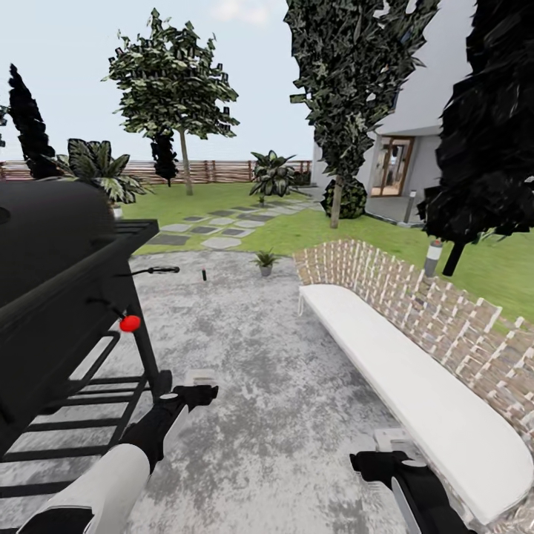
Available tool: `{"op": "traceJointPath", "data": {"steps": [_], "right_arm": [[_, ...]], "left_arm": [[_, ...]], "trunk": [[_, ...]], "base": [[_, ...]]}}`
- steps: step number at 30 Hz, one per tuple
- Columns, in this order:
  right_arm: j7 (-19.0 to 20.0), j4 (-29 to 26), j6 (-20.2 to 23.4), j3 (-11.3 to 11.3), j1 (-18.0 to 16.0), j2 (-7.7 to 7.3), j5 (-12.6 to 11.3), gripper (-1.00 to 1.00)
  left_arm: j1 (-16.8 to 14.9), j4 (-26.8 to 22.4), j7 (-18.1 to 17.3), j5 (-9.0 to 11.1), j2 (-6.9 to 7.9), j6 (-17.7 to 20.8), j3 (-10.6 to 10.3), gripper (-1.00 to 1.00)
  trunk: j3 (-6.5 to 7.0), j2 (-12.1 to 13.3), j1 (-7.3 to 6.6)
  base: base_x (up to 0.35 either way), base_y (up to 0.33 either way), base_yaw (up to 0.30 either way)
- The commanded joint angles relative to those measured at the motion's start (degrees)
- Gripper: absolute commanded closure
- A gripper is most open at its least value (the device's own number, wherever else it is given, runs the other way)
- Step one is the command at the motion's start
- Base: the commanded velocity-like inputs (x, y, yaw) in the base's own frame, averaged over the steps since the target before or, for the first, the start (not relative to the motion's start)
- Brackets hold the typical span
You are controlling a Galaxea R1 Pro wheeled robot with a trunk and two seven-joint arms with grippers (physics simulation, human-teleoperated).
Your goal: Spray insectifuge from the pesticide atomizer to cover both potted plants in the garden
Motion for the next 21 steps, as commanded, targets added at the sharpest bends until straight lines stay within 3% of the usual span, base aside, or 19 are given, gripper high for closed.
{"op": "traceJointPath", "data": {"steps": [1,16,21], "right_arm": [[-0.01,-0.08,0.31,0.09,-0.02,-0.02,-0.01,-1.00],[0.24,-0.50,0.44,0.15,-0.01,-0.07,-0.07,-1.00],[0.25,-9.34,0.30,0.24,-0.01,0.05,-0.07,-1.00]], "left_arm": [[-0.02,-0.09,-0.04,0.05,-0.02,0.33,0.05,-1.00],[-0.01,-0.09,-0.04,0.05,-0.02,0.33,0.08,-1.00],[-0.02,-0.09,-0.04,0.05,-0.02,0.33,0.10,-1.00]], "trunk": [[-0.13,-0.03,0.03],[-0.33,-0.03,0.03],[-0.36,-0.03,0.03]], "base": [[0.346,0.000,0.206],[0.346,-0.015,0.044],[0.336,-0.117,0.000]]}}
